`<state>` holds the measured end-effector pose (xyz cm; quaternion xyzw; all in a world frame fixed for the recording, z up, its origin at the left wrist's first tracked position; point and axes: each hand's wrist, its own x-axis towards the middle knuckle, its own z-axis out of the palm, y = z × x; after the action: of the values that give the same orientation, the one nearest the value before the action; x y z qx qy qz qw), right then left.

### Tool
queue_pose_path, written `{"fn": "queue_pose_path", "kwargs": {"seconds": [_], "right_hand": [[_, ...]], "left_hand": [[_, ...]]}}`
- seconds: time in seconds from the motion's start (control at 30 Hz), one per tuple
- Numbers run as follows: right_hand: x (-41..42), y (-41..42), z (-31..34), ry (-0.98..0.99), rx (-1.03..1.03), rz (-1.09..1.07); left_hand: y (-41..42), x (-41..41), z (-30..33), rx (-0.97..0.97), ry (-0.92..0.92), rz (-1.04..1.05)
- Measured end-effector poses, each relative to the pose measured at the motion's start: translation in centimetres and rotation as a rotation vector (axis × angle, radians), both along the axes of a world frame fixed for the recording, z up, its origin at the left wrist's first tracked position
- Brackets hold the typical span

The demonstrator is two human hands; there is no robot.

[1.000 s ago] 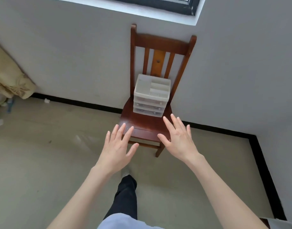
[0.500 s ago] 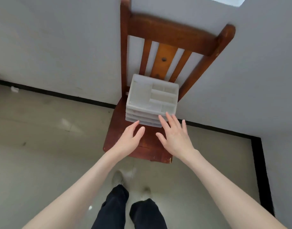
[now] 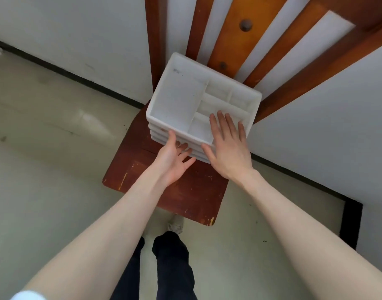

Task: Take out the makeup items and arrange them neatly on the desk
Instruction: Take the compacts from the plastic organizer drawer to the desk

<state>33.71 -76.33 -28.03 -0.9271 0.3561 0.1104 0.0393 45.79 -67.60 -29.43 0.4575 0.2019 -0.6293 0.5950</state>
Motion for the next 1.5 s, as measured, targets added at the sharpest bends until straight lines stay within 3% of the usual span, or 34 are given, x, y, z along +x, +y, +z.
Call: {"fn": "queue_pose_path", "kwargs": {"seconds": [0.1, 0.3, 0.97, 1.2, 1.27, 1.33, 1.4, 1.5], "right_hand": [[-0.1, -0.2, -0.4, -0.025, -0.003, 0.020], [-0.4, -0.5, -0.5, -0.047, 0.021, 0.052], [-0.4, -0.9, -1.1, -0.032, 0.018, 0.055], [-0.2, -0.9, -0.9, -0.026, 0.021, 0.040], [-0.2, -0.7, -0.4, -0.024, 0.029, 0.033], [-0.2, 0.0, 0.2, -0.025, 0.021, 0.003], [-0.3, 1.4, 1.0, -0.058, 0.020, -0.061], [-0.7, 5.1, 1.6, -0.209, 0.118, -0.174]], "left_hand": [[-0.9, -0.5, -0.7, -0.062, 0.105, 0.150], [-0.6, -0.9, -1.4, -0.058, 0.081, 0.185], [9.7, -4.1, -2.6, 0.173, 0.011, 0.172], [9.7, -3.1, -0.8, 0.284, -0.050, 0.059], [9.7, -2.9, 0.4, 0.473, -0.274, -0.095], [9.8, -2.6, 1.6, 0.675, -0.737, -0.188], [9.1, -2.1, 2.8, 0.601, -1.102, -0.249], [6.7, -0.7, 2.7, 0.416, -1.254, -0.529]]}}
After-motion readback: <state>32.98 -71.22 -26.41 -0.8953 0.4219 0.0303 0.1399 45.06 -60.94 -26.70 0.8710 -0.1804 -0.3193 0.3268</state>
